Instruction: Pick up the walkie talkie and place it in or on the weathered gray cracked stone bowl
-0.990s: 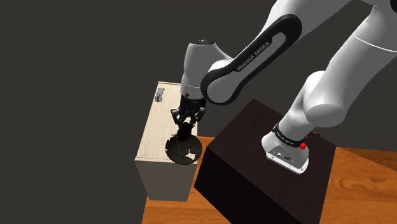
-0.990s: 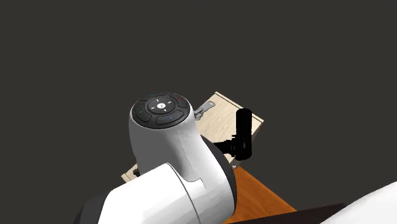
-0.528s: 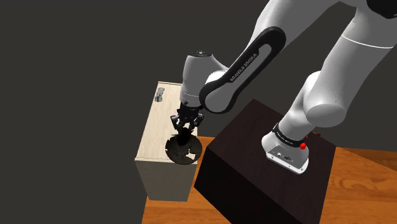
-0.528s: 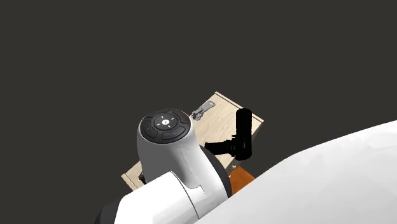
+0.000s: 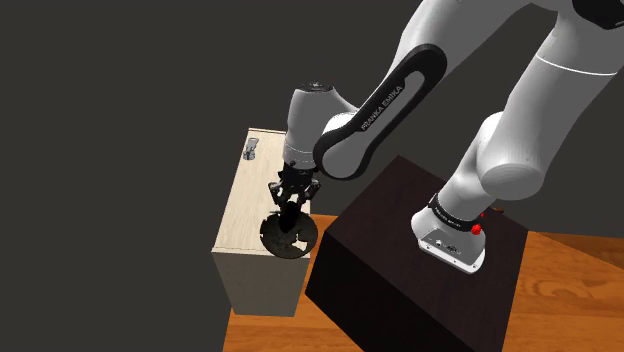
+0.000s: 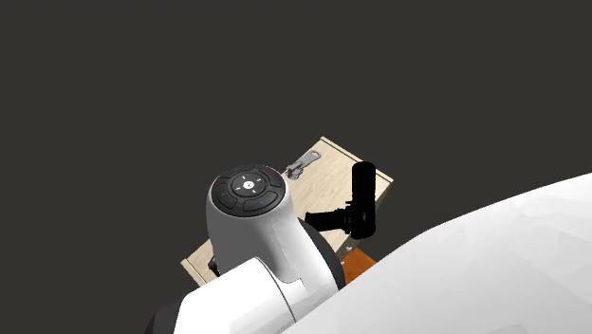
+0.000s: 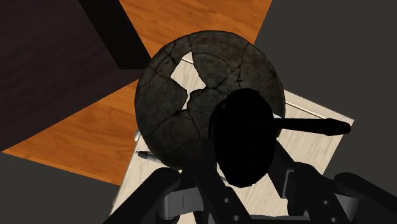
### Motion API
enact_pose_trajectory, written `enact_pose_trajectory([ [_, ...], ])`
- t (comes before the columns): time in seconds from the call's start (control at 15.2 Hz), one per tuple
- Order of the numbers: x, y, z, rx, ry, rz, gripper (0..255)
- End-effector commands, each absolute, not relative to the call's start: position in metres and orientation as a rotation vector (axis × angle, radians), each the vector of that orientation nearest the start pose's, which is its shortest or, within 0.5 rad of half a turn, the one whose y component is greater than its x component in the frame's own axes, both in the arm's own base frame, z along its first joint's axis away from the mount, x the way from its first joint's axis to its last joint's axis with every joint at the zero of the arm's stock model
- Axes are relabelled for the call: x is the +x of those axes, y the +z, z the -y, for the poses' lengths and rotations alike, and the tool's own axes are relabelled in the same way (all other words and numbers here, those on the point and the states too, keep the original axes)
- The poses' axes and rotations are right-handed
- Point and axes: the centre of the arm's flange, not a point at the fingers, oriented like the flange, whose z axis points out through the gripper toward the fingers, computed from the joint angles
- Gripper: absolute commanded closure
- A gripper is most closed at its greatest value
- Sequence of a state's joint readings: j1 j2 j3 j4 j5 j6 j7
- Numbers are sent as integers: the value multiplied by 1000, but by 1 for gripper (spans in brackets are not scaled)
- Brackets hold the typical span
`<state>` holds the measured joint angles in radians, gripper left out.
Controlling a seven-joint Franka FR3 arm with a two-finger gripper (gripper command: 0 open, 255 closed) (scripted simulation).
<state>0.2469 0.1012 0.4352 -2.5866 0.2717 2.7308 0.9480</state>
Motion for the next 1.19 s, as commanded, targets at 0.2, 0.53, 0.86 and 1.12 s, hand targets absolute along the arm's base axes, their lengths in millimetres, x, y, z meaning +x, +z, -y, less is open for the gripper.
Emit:
enact_pose_trajectory([
  [0.2,353,230,-278,-2898,123,-764,0],
  [0.53,354,269,-271,-2898,123,-764,0],
  [0.86,355,280,-270,-2898,123,-764,0],
  [1.12,355,280,-270,-2898,123,-764,0],
])
